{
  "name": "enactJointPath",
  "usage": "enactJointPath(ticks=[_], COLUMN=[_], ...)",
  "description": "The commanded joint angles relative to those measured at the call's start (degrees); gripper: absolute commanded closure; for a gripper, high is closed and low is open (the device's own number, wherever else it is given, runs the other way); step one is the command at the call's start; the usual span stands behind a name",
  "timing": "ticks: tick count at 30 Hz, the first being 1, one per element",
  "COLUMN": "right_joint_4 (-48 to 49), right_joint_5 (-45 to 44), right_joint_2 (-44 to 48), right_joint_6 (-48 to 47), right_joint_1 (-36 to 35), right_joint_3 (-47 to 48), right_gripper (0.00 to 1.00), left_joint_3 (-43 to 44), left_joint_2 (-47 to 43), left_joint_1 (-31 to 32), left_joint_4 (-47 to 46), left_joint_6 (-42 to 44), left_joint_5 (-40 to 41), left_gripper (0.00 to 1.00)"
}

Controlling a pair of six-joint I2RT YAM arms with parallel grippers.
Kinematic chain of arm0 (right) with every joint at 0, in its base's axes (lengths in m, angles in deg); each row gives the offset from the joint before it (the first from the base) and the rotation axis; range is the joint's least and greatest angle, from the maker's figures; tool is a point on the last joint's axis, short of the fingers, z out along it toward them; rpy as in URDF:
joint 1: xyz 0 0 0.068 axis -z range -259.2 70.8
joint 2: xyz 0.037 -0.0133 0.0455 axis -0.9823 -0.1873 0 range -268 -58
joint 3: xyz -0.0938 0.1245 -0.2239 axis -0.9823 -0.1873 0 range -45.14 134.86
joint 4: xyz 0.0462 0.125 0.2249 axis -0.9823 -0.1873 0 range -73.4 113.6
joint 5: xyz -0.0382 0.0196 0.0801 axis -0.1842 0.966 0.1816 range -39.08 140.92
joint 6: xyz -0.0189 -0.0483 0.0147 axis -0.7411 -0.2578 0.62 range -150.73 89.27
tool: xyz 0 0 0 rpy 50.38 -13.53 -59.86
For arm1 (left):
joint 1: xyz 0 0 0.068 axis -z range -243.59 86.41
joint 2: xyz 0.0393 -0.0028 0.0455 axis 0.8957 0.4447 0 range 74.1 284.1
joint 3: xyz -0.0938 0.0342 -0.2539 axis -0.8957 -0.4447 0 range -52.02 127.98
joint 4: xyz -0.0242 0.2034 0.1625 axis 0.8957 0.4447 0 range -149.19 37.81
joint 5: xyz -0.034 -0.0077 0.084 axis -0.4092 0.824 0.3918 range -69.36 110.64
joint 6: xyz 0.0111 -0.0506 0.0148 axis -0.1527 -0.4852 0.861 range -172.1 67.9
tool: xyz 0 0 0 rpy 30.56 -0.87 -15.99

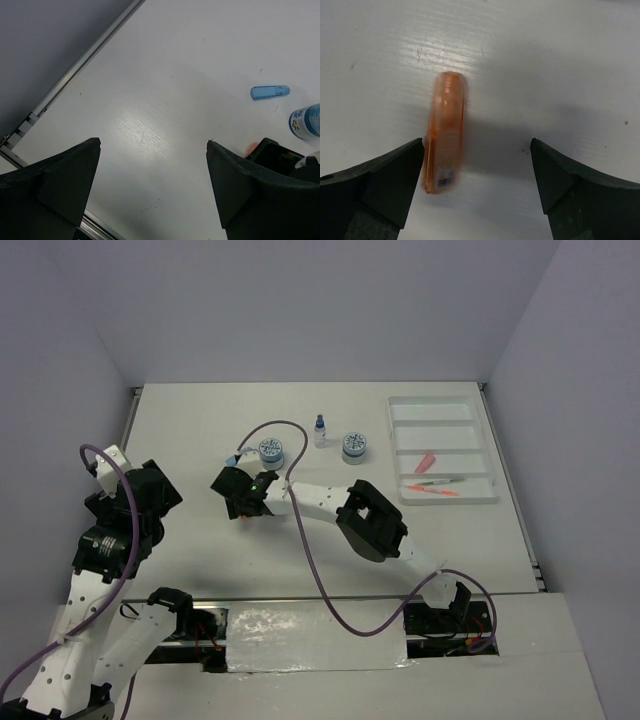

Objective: Sort the stationery into containers
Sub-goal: Pick up the stationery from the center of the board.

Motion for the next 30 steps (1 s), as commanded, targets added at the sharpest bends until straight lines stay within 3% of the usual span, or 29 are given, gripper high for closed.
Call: enactJointPath(ticks=[1, 4, 6, 10, 11, 12, 13, 20, 25, 30], right_joint_4=[1.38, 0.25, -0.81, 2.07, 5.56, 6.56, 7.26, 24.04, 27.48, 24.42], right_joint_5=[1.03, 0.77, 0.94, 4.09, 5.24, 5.86, 6.65, 13.86, 10.70, 3.16], right_joint_2=[-1.23, -1.76, -1.94, 1.73, 2.80, 3.59, 4.47, 18.87, 33.43, 49.63], right_joint_6=[-1.48, -1.31, -1.31, -2.01, -2.62, -2.71, -2.89, -10.62, -12.56, -4.76], right_joint_1=[0.10, 0.01, 0.01, 0.10, 0.18, 0.10, 0.10, 0.27, 1.23, 9.04], right_joint_3=[3.35, 3.18, 2.91, -3.66, -5.68, -8.92, -10.26, -26.86, -38.11, -50.95], right_gripper=[0.07, 0.18, 0.38, 0.59, 0.80, 0.92, 0.97, 1.00, 1.00, 1.00], left_joint_3=[-0.27, -0.44, -0.36, -0.53, -0.45, -0.45, -0.53, -0.62, -0.53, -0.71], left_joint_2=[-0.33, -0.33, -0.33, -0.77, -0.86, -0.86, -0.95, -1.03, -1.21, -1.12], left_joint_1=[-0.38, -0.38, -0.38, -0.38, -0.38, -0.29, -0.29, 0.15, 0.32, 0.41], left_joint_4=[-2.82, -3.08, -2.99, -3.26, -3.26, -3.26, -3.26, -3.43, -3.43, -3.43], left_joint_6=[1.58, 2.02, 2.02, 2.11, 2.11, 2.11, 2.11, 2.37, 2.29, 2.37], left_joint_5=[-1.32, -1.76, -1.85, -1.94, -2.02, -2.02, -2.02, -2.20, -2.11, -2.20], left_gripper=[0.01, 0.01, 0.01, 0.01, 0.01, 0.01, 0.01, 0.01, 0.01, 0.01])
